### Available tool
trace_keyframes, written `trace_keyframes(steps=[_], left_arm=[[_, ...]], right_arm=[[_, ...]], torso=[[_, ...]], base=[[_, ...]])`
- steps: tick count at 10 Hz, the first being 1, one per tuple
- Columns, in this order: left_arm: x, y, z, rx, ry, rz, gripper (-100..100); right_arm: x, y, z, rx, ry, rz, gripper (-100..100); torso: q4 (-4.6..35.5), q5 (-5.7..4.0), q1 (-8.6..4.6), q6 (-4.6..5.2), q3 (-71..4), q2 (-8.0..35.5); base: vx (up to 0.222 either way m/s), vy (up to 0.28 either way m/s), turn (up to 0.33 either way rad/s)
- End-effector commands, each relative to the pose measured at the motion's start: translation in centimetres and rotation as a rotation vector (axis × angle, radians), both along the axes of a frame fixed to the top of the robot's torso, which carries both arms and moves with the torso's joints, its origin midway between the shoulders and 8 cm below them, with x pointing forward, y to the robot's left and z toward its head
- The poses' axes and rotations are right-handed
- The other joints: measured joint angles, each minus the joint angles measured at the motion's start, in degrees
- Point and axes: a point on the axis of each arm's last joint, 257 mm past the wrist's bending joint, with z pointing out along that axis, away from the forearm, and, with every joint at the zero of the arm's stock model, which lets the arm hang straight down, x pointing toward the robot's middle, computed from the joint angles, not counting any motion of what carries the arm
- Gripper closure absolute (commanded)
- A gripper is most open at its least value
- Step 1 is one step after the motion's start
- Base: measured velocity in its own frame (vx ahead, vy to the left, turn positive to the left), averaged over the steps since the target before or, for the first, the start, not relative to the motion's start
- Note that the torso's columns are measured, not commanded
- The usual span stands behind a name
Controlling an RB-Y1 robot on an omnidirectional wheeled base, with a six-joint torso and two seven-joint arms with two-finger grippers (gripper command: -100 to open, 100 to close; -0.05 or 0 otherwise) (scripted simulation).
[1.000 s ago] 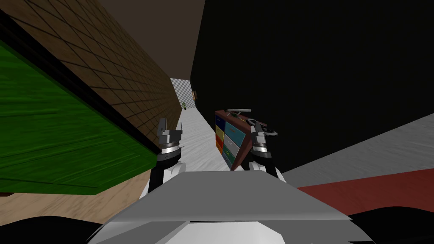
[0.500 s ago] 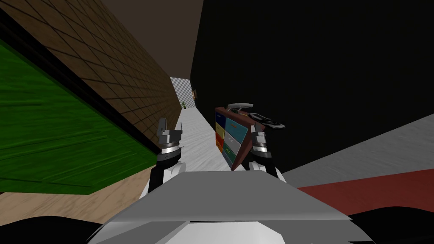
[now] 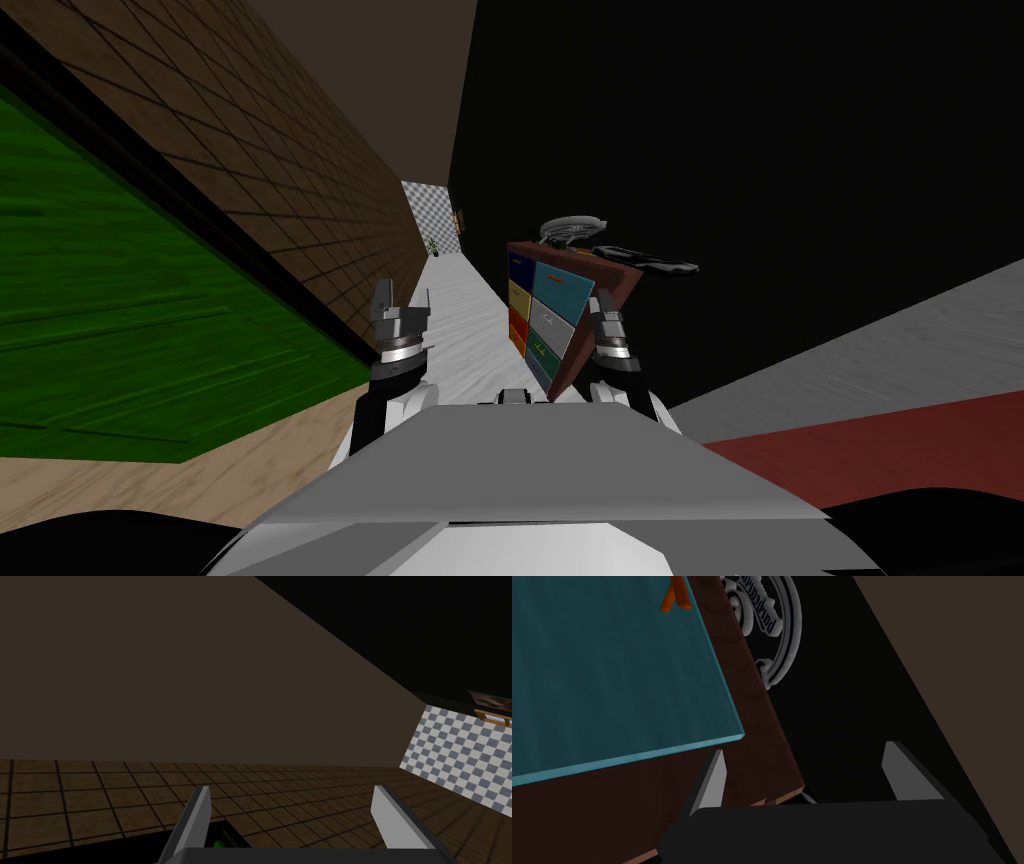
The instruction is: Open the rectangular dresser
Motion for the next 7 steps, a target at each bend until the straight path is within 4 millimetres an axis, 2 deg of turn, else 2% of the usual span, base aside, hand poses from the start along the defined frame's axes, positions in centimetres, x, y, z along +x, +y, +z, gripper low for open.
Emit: trace_keyframes(steps=[1, 3, 6, 7], left_arm=[[0.0, 0.0, 0.0, 0.0, 0.0, 0.0, 0], [0.0, 0.0, 0.0, 0.0, 0.0, 0.0, 0], [0.0, 0.0, 0.0, 0.0, 0.0, 0.0, 0], [0.0, 0.0, 0.0, 0.0, 0.0, 0.0, 0]], right_arm=[[1.1, 0.4, -2.2, -0.137, 0.076, -0.021, -100], [2.2, 0.1, -4.3, -0.247, 0.142, -0.055, -100], [2.9, 0.1, -5.6, -0.336, 0.18, -0.085, -100], [3.5, -0.4, -6.9, -0.393, 0.218, -0.112, -100]], torso=[[0.2, 0.05, 0.06, 0.02, -0.3, 0.2], [0.3, 0.1, 0.16, -0.02, -0.2, 0.3], [0.4, 0.07, 0.06, 0.03, -0.1, 0.6], [0.4, 0.08, 0.06, 0.02, -0.1, 0.6]], base=[[0.054, 0.048, -0.011], [0.059, 0.072, -0.017], [0.044, 0.047, -0.007], [0.047, 0.043, -0.017]])
